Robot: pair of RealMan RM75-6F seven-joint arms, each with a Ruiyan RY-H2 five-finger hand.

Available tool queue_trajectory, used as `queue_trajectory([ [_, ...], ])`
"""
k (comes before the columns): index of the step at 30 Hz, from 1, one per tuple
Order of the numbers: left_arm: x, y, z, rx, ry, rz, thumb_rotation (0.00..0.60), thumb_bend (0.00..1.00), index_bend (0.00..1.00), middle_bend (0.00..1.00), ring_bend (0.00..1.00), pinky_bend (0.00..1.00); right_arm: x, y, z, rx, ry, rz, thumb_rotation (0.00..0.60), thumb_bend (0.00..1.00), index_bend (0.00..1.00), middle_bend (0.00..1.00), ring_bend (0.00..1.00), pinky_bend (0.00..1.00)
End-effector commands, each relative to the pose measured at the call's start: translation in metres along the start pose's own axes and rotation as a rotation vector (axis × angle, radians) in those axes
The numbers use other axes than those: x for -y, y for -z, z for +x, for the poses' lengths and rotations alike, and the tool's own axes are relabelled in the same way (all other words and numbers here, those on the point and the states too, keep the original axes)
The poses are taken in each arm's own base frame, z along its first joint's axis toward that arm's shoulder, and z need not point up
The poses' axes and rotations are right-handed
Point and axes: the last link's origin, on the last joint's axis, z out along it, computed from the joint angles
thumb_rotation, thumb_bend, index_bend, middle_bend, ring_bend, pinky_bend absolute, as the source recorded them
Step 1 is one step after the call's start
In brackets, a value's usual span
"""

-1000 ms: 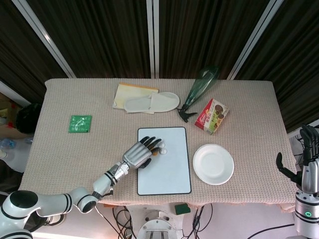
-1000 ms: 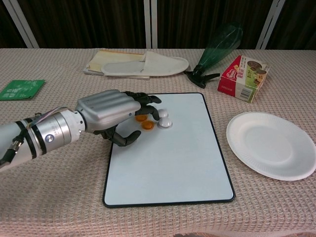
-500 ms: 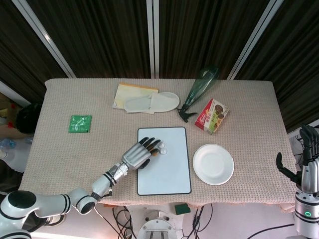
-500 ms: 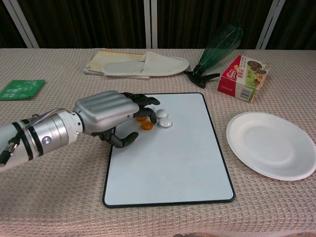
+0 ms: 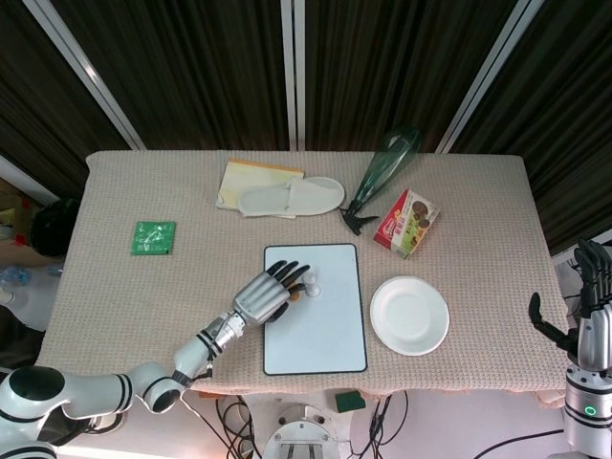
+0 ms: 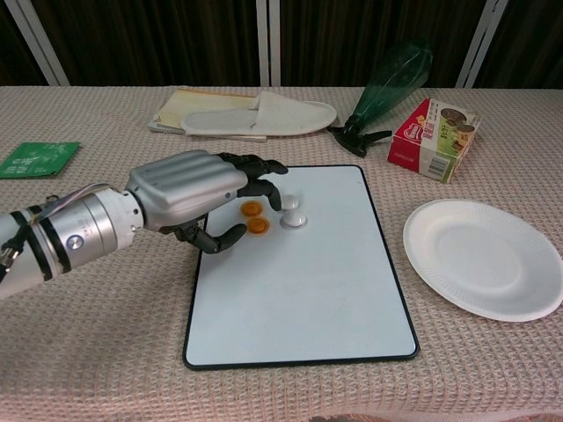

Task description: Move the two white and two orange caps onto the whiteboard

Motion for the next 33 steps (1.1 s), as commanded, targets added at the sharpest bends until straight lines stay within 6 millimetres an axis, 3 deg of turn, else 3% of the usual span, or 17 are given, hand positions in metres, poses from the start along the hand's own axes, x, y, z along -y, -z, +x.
queue_trajectory([
  [1,0.001,0.003,0.005,-0.017,0.004,-0.002,0.552,0.52,0.24,0.01,0.0,0.13,0.0,0.0,0.0,0.001,-0.001,-0.001,0.6,0.48,0.05,0.02,0.0,0.0],
  [12,0.0,0.015,0.002,-0.001,-0.004,0.001,0.572,0.52,0.24,0.01,0.0,0.13,0.001,0.001,-0.003,0.008,-0.007,0.002,0.6,0.48,0.05,0.02,0.0,0.0],
  [33,-0.003,0.012,-0.01,0.023,-0.011,-0.01,0.579,0.52,0.24,0.01,0.0,0.13,0.0,0.0,-0.002,0.007,0.001,-0.002,0.6,0.48,0.05,0.02,0.0,0.0],
])
